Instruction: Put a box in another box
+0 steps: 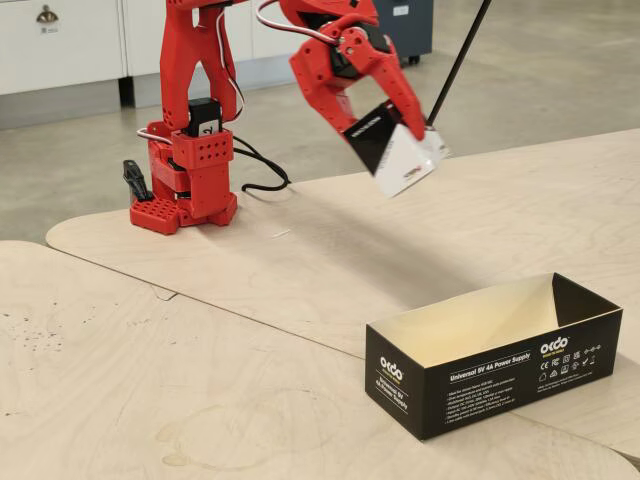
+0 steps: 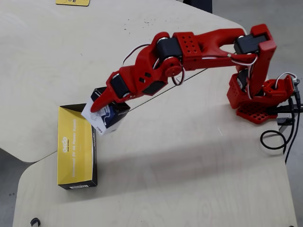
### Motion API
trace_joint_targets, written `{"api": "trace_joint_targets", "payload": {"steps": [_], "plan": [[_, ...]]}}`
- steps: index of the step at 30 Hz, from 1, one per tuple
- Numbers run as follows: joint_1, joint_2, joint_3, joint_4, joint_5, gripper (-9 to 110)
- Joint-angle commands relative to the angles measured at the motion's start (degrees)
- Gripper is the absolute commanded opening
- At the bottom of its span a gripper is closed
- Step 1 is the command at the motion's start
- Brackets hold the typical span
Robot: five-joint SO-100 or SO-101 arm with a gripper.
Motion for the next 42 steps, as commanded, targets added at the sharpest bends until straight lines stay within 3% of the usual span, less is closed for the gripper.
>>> {"api": "trace_joint_targets", "payload": {"steps": [1,16,27,42], "plan": [[-1.23,-1.49,-6.59,-5.36,4.75,10],[-5.01,-15.56,-9.32,-21.18,17.49,10],[-2.46,-20.30,-4.92,-30.06,8.70,10],[-0.62,-18.54,1.76,-31.90,4.92,24]]}}
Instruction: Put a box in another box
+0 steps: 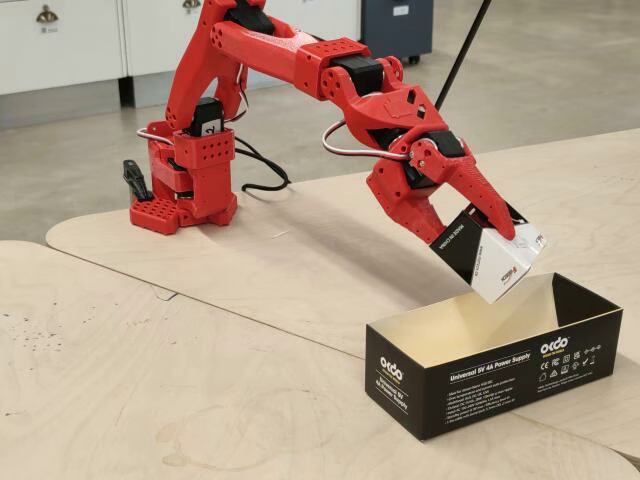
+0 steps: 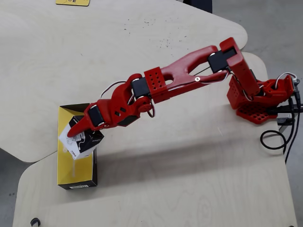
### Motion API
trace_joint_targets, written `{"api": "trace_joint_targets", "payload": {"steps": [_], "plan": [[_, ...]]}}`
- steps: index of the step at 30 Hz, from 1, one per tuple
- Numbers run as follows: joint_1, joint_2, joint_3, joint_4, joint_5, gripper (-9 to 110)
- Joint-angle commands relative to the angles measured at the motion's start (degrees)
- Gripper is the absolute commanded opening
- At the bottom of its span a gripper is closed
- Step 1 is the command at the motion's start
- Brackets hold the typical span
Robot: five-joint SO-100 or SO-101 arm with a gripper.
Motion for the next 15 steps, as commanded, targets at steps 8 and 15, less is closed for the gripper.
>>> {"api": "trace_joint_targets", "payload": {"steps": [8,15], "plan": [[1.41,6.86,2.02,-1.58,-4.57,39],[2.55,11.43,2.37,2.11,-8.00,46]]}}
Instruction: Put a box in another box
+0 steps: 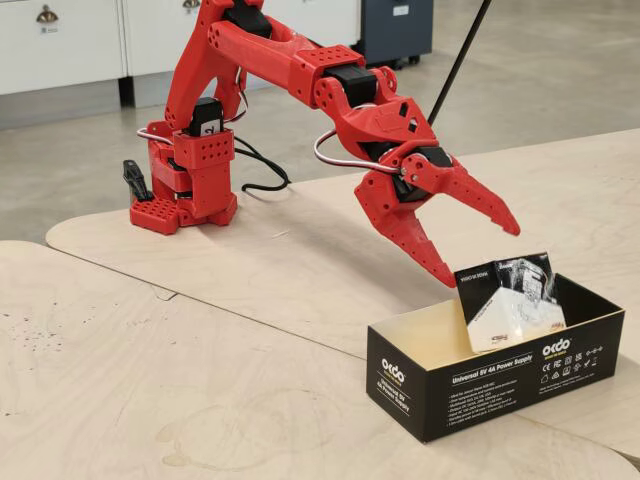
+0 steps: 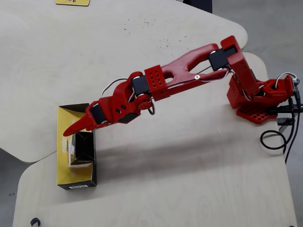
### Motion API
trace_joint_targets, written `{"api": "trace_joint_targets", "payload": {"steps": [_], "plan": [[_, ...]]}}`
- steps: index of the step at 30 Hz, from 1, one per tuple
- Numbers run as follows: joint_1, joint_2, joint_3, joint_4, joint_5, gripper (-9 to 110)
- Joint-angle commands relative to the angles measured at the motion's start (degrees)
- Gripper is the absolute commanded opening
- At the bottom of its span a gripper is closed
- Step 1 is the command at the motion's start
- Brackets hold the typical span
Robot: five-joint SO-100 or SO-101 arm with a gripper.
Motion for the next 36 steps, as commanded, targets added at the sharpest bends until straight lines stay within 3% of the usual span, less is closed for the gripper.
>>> {"api": "trace_joint_targets", "payload": {"steps": [1,6,10,18,28,36], "plan": [[1.14,10.11,-0.35,2.37,-2.46,46],[2.46,19.07,0.79,8.53,-10.02,46],[2.02,27.95,3.60,19.95,-20.92,41],[0.79,54.93,36.04,27.69,-40.34,32],[3.43,73.83,68.99,29.09,-52.73,-1],[4.39,92.90,88.86,27.77,-56.87,-1]]}}
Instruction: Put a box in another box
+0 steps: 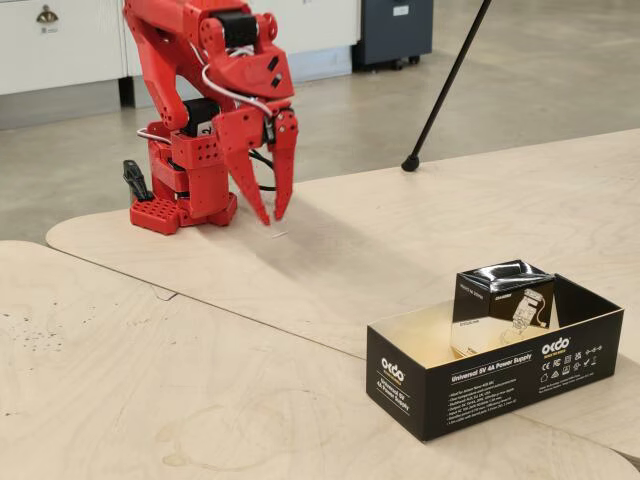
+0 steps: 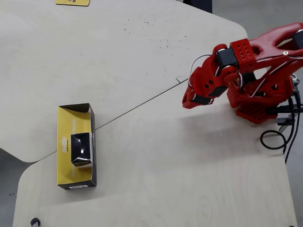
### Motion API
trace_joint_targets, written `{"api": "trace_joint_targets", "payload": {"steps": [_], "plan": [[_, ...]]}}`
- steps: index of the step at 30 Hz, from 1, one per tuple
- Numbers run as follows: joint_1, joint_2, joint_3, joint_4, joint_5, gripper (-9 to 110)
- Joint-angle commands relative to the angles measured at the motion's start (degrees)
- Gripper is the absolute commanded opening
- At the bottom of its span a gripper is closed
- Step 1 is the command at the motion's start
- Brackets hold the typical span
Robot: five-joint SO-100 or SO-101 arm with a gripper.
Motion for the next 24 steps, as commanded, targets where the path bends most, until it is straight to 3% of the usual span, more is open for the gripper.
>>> {"api": "trace_joint_targets", "payload": {"steps": [1,13,24], "plan": [[1.76,12.30,8.44,-0.70,-3.08,-1],[6.06,31.11,22.68,5.71,-8.70,-1],[8.00,41.57,23.29,18.63,-9.58,-1]]}}
